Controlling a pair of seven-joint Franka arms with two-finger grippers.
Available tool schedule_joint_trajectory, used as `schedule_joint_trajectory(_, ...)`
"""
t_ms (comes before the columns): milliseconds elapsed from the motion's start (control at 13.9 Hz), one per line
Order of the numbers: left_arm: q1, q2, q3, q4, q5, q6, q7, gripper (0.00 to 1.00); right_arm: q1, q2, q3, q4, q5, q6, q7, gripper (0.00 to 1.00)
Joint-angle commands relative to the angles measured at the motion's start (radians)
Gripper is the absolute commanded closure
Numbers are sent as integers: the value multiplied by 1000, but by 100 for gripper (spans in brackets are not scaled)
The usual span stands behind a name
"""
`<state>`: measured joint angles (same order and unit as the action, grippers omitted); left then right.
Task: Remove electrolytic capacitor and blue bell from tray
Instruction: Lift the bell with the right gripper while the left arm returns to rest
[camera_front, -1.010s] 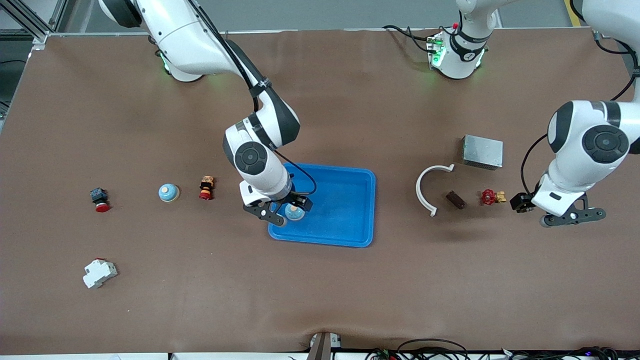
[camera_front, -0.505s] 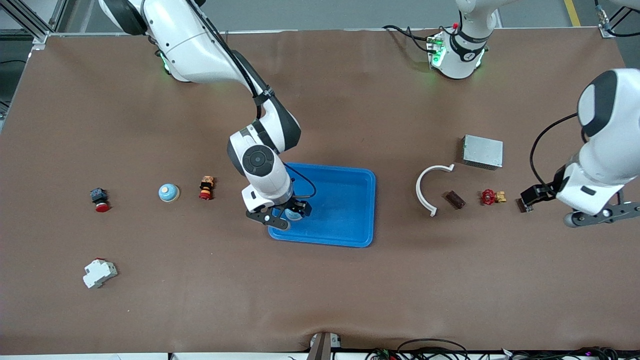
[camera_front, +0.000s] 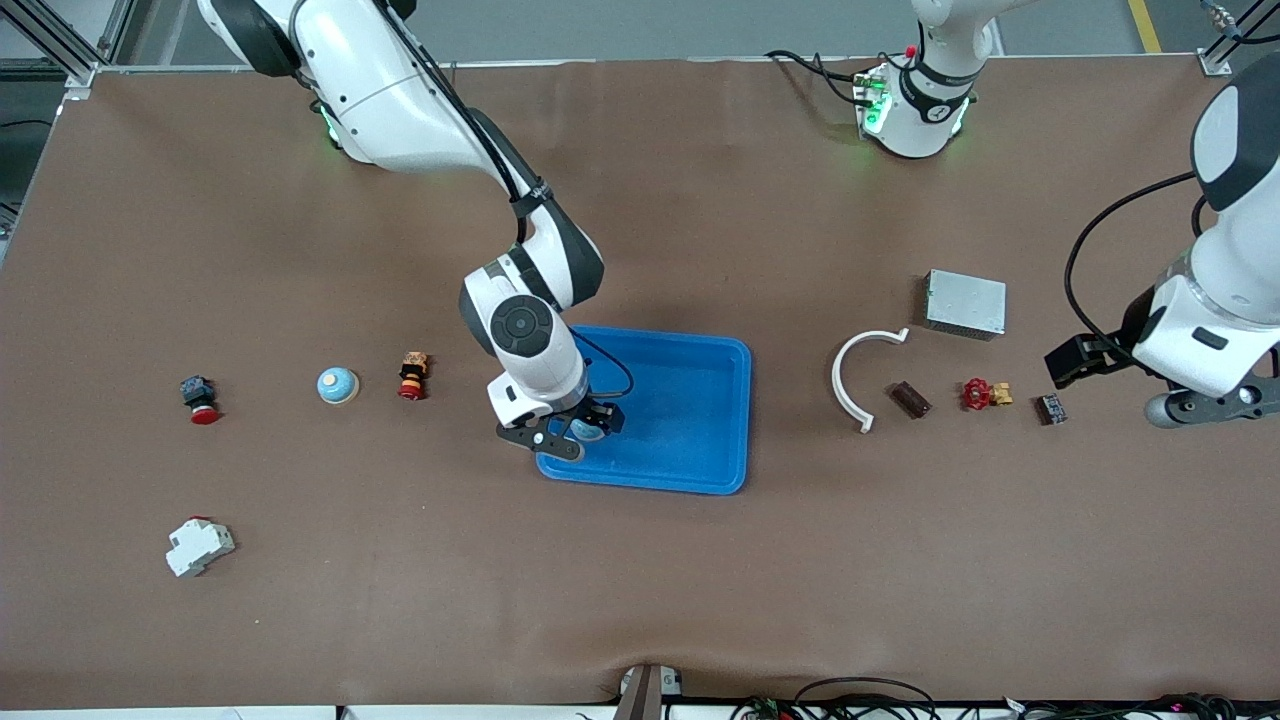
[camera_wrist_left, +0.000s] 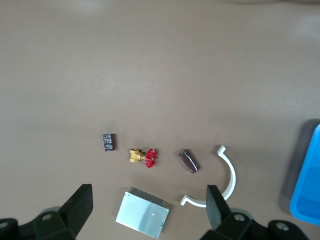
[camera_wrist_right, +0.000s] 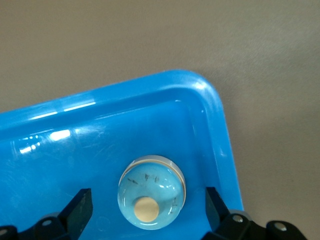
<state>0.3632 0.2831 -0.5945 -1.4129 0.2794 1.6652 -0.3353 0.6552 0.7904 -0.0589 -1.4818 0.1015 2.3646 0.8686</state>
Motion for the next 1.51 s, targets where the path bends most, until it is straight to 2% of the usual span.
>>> schedule_joint_trajectory(0,-13,-66,-1,17,-51,-36,12,0,14,27,-6,28,-8,4,-7,0)
schedule_joint_trajectory(144,-90,-155,111,0,-81,-67,44,0,15,35,-6,29,-6,11,-7,0)
schedule_joint_trajectory(361,-286,-254,394,-17,-187,-137,168,0,17,47,-4,47,-6,10,-10,0)
schedule_joint_trajectory(433,-315,-293,456,-49,-209,-150,208,0,17,50,-4,48,-6,10,-11,0)
schedule_joint_trajectory(505,-329,-329,481,-92,-210,-151,222,0,17,52,-4,49,-6,10,-17,0)
schedule_joint_trajectory(577,-328,-355,484,-119,-213,-151,225,0,17,52,-4,49,-6,10,-29,0)
schedule_joint_trajectory(649,-325,-358,476,-126,-213,-160,222,0,15,52,-4,49,-6,12,-39,6)
schedule_joint_trajectory(721,-323,-357,475,-121,-213,-176,219,0,15,52,-4,49,-6,12,-40,23)
schedule_joint_trajectory(794,-323,-355,475,-121,-213,-176,214,0,15,53,-4,49,-6,12,-40,33)
schedule_joint_trajectory(1154,-323,-349,473,-118,-213,-176,208,0,15,53,-4,48,-5,10,-40,72)
schedule_joint_trajectory(1299,-322,-343,473,-117,-213,-174,206,0,17,53,-4,48,-6,10,-42,92)
schedule_joint_trajectory(1371,-319,-341,475,-117,-213,-174,208,0,17,53,-4,48,-6,10,-42,100)
schedule_joint_trajectory(1443,-319,-340,475,-117,-213,-173,208,0,17,52,-4,48,-6,10,-42,100)
